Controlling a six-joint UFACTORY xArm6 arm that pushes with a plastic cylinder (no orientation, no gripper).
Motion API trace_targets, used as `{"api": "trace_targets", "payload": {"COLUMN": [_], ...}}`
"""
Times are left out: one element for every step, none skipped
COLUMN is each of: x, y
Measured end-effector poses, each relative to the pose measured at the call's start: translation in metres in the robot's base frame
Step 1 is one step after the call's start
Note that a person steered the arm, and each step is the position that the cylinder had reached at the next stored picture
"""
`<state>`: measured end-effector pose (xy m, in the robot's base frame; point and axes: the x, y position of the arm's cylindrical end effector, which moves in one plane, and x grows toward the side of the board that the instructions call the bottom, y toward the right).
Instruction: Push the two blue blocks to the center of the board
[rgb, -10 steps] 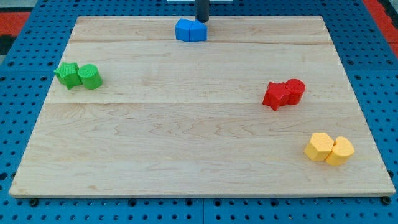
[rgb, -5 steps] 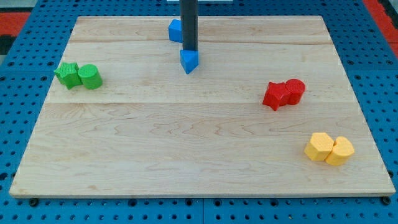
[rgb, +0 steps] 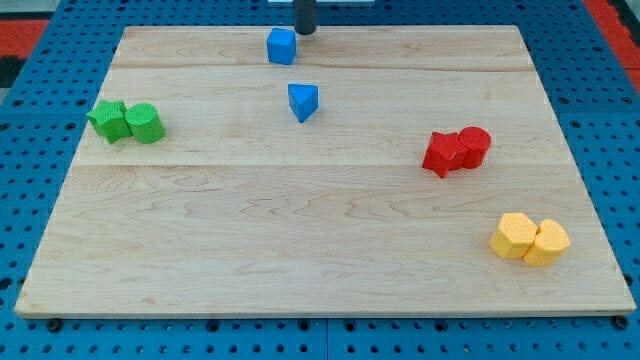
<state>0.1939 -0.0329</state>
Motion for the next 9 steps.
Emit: {"api": "trace_targets", "payload": {"x": [0.005, 0.009, 0.011, 0.013, 0.017, 0.03, 0.051, 0.067, 0.086], "y": [-0.018, -0.029, -0.035, -0.035, -0.038, -0.038, -0.037, -0.037, -0.036]}}
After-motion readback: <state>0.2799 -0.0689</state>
